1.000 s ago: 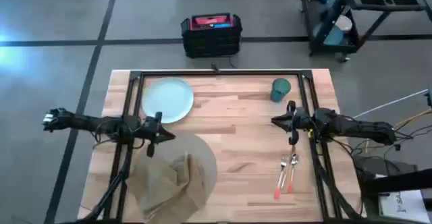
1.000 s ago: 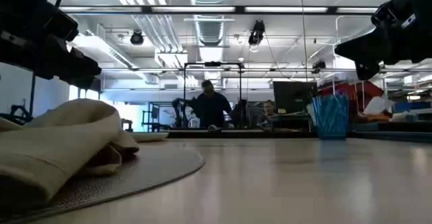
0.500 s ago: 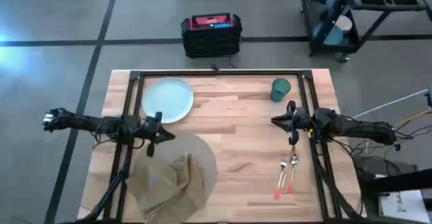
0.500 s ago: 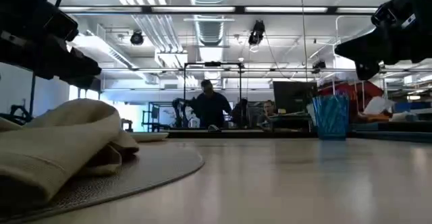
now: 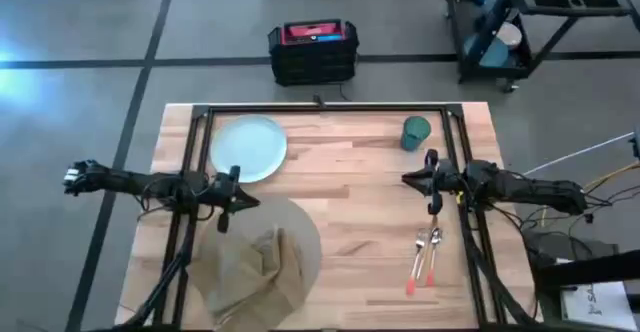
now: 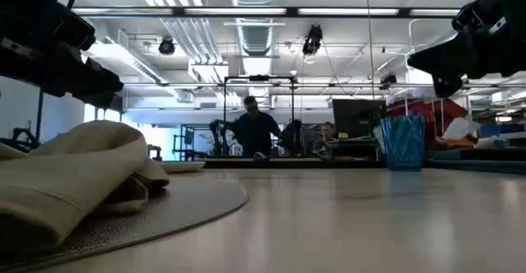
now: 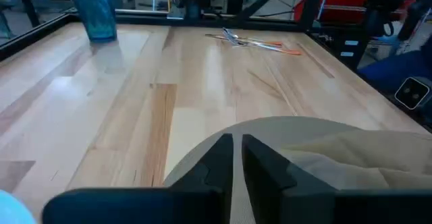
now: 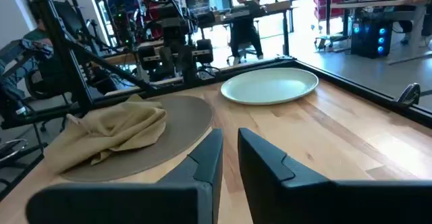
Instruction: Set table place
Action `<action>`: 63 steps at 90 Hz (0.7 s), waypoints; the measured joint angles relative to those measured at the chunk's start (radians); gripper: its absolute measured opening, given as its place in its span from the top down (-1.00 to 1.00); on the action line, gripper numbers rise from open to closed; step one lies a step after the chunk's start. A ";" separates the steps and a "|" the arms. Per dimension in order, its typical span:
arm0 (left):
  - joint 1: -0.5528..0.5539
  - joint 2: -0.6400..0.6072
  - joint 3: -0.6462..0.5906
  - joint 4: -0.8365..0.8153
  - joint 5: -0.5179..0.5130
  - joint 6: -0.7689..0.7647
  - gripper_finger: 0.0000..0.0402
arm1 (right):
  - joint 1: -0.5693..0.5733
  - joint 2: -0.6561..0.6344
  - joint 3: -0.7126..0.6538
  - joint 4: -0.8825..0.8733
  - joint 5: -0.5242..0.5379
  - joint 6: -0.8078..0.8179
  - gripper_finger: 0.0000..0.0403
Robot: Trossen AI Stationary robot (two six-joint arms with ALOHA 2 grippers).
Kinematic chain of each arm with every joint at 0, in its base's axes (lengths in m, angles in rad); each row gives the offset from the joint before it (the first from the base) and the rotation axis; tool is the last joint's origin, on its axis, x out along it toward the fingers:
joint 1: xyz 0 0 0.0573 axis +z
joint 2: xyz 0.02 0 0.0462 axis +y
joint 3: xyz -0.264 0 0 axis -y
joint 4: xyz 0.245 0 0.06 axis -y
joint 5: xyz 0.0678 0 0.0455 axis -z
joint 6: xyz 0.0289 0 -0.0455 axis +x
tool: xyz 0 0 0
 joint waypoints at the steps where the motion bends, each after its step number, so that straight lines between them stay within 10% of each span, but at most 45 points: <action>1: 0.000 0.000 0.000 0.000 0.000 -0.001 0.90 | 0.000 0.000 0.000 0.000 0.000 0.000 0.84; 36: 0.002 0.002 0.001 0.136 -0.100 -0.127 0.90 | 0.000 0.000 0.000 0.029 -0.001 0.002 0.84; 63: 0.002 0.009 0.001 0.380 -0.107 -0.214 0.90 | 0.000 0.000 0.000 0.067 0.083 0.297 0.84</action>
